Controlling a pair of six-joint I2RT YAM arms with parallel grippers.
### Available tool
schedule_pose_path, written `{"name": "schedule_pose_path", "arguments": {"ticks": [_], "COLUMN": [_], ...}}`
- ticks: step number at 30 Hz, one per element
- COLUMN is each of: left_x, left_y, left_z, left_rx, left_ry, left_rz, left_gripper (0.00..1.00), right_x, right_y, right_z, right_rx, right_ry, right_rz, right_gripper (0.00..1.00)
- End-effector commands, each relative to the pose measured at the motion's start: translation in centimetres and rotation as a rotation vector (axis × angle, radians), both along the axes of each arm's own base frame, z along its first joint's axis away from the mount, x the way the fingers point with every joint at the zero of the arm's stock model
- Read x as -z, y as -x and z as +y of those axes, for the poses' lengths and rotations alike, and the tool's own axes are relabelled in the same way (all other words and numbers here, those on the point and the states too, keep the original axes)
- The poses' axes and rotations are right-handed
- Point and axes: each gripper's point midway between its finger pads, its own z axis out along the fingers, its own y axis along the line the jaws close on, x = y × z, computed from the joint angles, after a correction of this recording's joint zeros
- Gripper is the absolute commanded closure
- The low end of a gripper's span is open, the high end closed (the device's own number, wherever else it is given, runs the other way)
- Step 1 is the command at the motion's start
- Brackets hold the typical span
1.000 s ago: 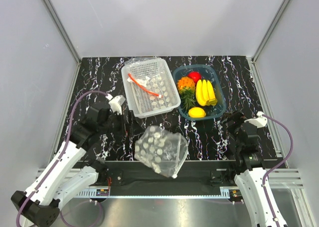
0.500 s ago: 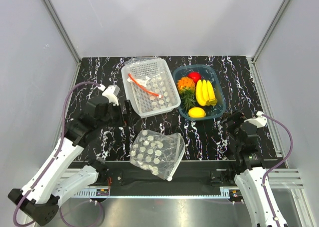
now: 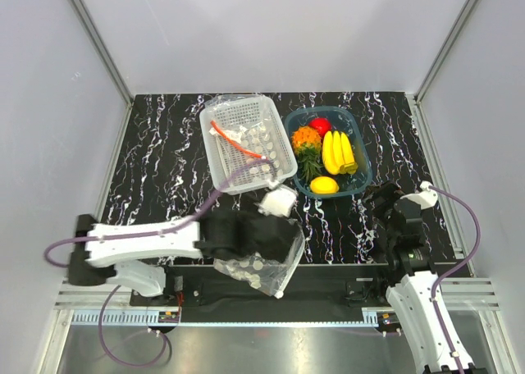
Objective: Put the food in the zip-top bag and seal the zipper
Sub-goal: Pick up the zipper food storage bag at the center of the board.
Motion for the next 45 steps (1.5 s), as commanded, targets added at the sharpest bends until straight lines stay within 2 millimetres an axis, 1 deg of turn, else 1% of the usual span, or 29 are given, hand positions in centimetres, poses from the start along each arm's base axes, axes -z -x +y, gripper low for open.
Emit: {"name": "schedule_pose_path", "arguments": {"ticks": [1, 2, 3, 4, 5, 6, 10, 14, 21, 24, 25, 26, 27, 28, 29, 30, 31, 32, 33, 35, 36, 37, 38, 39, 40, 41, 43, 44, 45], "left_x": [-0.6, -0.1, 1.6, 1.5, 2.0, 3.1, 4.5, 6.0, 10.4, 11.8, 12.1, 12.2, 12.2, 12.1, 11.8, 10.8, 10.6, 9.9, 8.5, 7.6, 6.0, 6.1, 4.7, 4.4, 4.8, 3.7, 3.7, 2.9, 3.0], "left_y": [-0.6, 0.0, 0.1, 0.3, 0.5, 0.4, 0.6, 1.3, 2.1, 1.9, 1.8, 1.5, 1.2, 1.0, 0.8, 0.7, 0.7, 0.7, 0.6, 0.6, 0.5, 0.4, 0.2, -0.1, -0.7, -0.6, -1.3, -1.4, -1.6], "left_z": [-1.2, -2.0, -3.0, -3.9, -4.4, -5.0, -7.2, -8.8, -10.7, -10.8, -10.5, -10.1, -9.9, -9.2, -9.0, -8.8, -8.3, -8.1, -7.9, -7.2, -6.9, -6.5, -6.1, -5.8, -5.2, -4.8, -4.0, -3.4, -2.9], "left_rx": [-0.115, -0.101, -0.092, -0.084, -0.076, -0.076, -0.048, 0.002, 0.053, 0.049, 0.044, 0.024, 0.011, 0.0, -0.017, -0.024, -0.025, -0.026, -0.031, -0.023, -0.025, -0.022, -0.017, -0.016, -0.029, -0.013, -0.026, -0.027, -0.034], "left_ry": [-0.117, -0.141, -0.204, -0.212, -0.23, -0.266, -0.268, -0.273, -0.321, -0.346, -0.361, -0.37, -0.377, -0.399, -0.396, -0.378, -0.38, -0.367, -0.329, -0.3, -0.245, -0.224, -0.167, -0.141, -0.12, -0.074, -0.041, -0.01, -0.009], "left_rz": [-0.147, -0.157, -0.162, -0.163, -0.164, -0.168, -0.155, -0.123, -0.07, -0.058, -0.059, -0.063, -0.066, -0.071, -0.084, -0.09, -0.091, -0.094, -0.095, -0.087, -0.082, -0.075, -0.057, -0.047, -0.035, -0.024, -0.016, -0.018, -0.019], "left_gripper": [0.03, 0.03, 0.04, 0.04, 0.05, 0.05, 0.06, 0.07, 0.12, 0.22, 0.28, 0.46, 0.54, 0.66, 0.83, 0.91, 0.97, 1.0, 1.0, 1.0, 1.0, 1.0, 1.0, 1.0, 1.0, 1.0, 1.0, 1.0, 1.0], "right_x": [-1.9, -2.0, -2.1, -2.0, -2.0, -2.1, -2.1, -2.2, -2.1, -2.2, -2.1, -2.1, -2.1, -2.1, -2.1, -2.1, -2.1, -2.1, -2.1, -2.2, -2.3, -2.3, -2.6, -2.9, -3.2, -3.2, -3.9, -4.2, -4.9], "right_y": [-0.6, -0.6, -0.6, -0.6, -0.6, -0.5, -0.4, -0.4, -0.4, -0.4, -0.4, -0.4, -0.4, -0.4, -0.4, -0.4, -0.4, -0.4, -0.4, -0.5, -0.5, -0.6, -0.6, -0.7, -0.7, -0.7, -0.7, -0.6, -0.5], "right_z": [0.3, 0.3, 0.3, 0.3, 0.2, 0.3, 0.2, 0.2, 0.1, 0.2, 0.1, 0.1, 0.1, 0.1, 0.1, 0.1, 0.2, 0.2, 0.1, 0.3, 0.4, 1.2, 1.8, 3.1, 3.8, 4.3, 6.2, 6.9, 8.5], "right_rx": [-0.017, -0.017, -0.019, -0.017, -0.015, -0.019, -0.015, -0.012, -0.01, -0.01, -0.01, -0.01, -0.01, -0.009, -0.01, -0.01, -0.012, -0.012, -0.01, -0.018, -0.03, -0.078, -0.117, -0.2, -0.242, -0.276, -0.391, -0.434, -0.527], "right_ry": [0.006, 0.007, 0.005, 0.006, 0.006, 0.004, 0.004, 0.005, 0.004, 0.004, 0.005, 0.005, 0.005, 0.006, 0.006, 0.005, 0.005, 0.005, 0.005, 0.006, 0.012, 0.008, 0.011, 0.014, 0.015, 0.016, 0.008, 0.008, -0.008], "right_rz": [-0.055, -0.057, -0.061, -0.058, -0.059, -0.062, -0.069, -0.072, -0.068, -0.071, -0.069, -0.067, -0.067, -0.067, -0.066, -0.069, -0.069, -0.069, -0.067, -0.07, -0.072, -0.073, -0.084, -0.101, -0.115, -0.123, -0.158, -0.175, -0.216], "right_gripper": [0.0, 0.0, 0.0, 0.0, 0.0, 0.0, 0.0, 0.0, 0.0, 0.0, 0.0, 0.0, 0.0, 0.0, 0.0, 0.0, 0.0, 0.0, 0.0, 0.0, 0.0, 0.0, 0.0, 0.0, 0.0, 0.0, 0.0, 0.01, 0.03]}}
